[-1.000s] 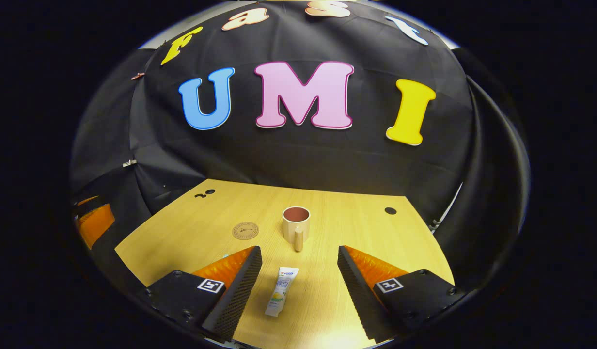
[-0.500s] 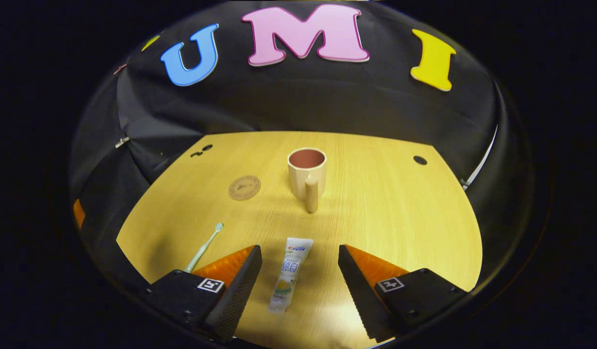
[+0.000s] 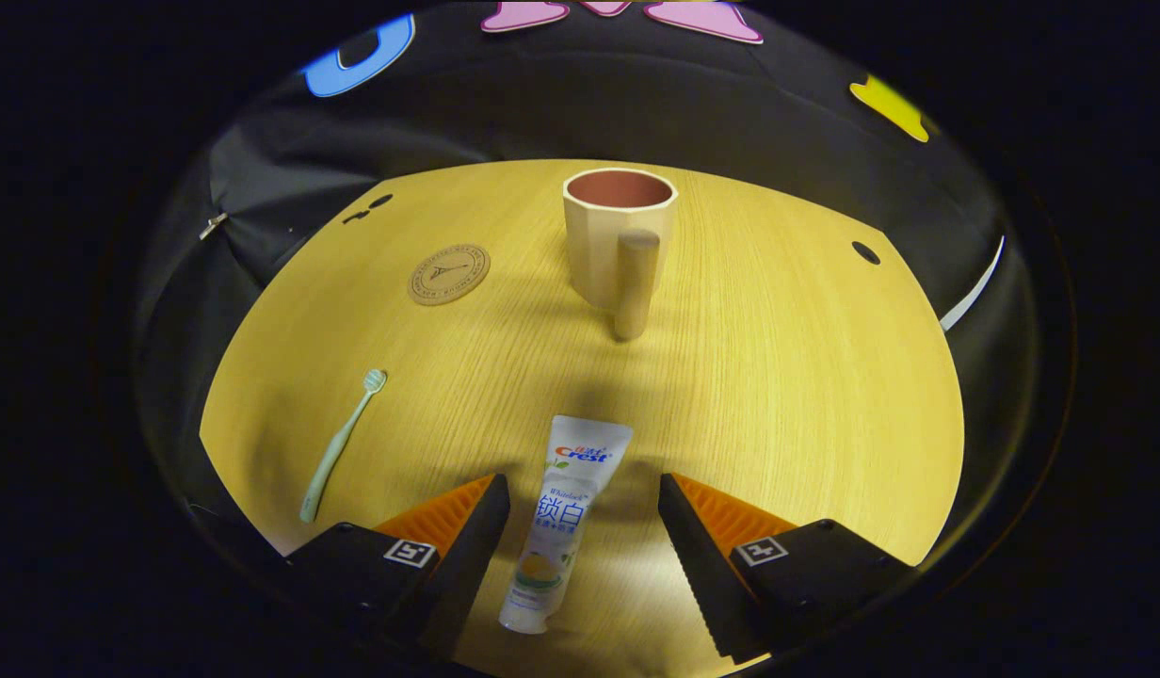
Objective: Put the toothbrush and toothpaste on the desktop into the cup, then pick up the cup and place it on the coaster on the desktop.
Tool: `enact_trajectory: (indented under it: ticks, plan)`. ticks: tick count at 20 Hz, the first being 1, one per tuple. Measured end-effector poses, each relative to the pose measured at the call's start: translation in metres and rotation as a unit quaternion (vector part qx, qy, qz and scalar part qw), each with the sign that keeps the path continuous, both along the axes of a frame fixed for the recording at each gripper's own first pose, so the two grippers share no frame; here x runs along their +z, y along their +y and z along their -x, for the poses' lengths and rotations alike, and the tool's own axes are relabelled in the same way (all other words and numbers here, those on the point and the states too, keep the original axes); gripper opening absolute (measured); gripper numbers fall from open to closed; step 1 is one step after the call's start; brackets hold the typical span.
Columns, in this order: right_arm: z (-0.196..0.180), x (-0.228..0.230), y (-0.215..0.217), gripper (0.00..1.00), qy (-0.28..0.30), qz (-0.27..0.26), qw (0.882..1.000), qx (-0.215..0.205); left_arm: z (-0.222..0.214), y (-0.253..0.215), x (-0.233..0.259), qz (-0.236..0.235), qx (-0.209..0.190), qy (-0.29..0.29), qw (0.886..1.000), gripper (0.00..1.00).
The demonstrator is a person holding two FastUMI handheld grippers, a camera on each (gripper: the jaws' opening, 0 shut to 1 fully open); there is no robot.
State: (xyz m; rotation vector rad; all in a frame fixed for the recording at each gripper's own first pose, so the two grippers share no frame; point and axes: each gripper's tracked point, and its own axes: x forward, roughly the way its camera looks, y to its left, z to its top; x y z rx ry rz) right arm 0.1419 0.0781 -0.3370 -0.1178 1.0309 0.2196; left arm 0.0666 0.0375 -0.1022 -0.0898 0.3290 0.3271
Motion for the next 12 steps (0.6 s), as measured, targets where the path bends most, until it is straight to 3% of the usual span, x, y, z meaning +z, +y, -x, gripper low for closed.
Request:
enact_trajectory:
  ticks: [5, 8, 10, 12]
  plan:
    - [0.009, -0.019, 0.0, 0.98, 0.033, 0.02, 0.999, -0.011, 0.0, 0.006, -0.004, -0.002, 0.009, 0.011, 1.0, 0.97]
    - [0.01, -0.019, 0.002, 0.93, 0.03, 0.025, 0.999, -0.011, 0.006, 0.01, -0.009, 0.0, 0.012, 0.017, 1.0, 0.97]
    - [0.011, -0.019, 0.004, 0.89, 0.038, 0.026, 0.999, -0.018, 0.009, 0.011, -0.013, 0.003, 0.014, 0.023, 1.0, 0.97]
    - [0.012, -0.021, 0.007, 0.75, 0.046, 0.027, 0.998, -0.014, 0.01, 0.009, -0.016, 0.009, 0.014, 0.025, 1.0, 0.97]
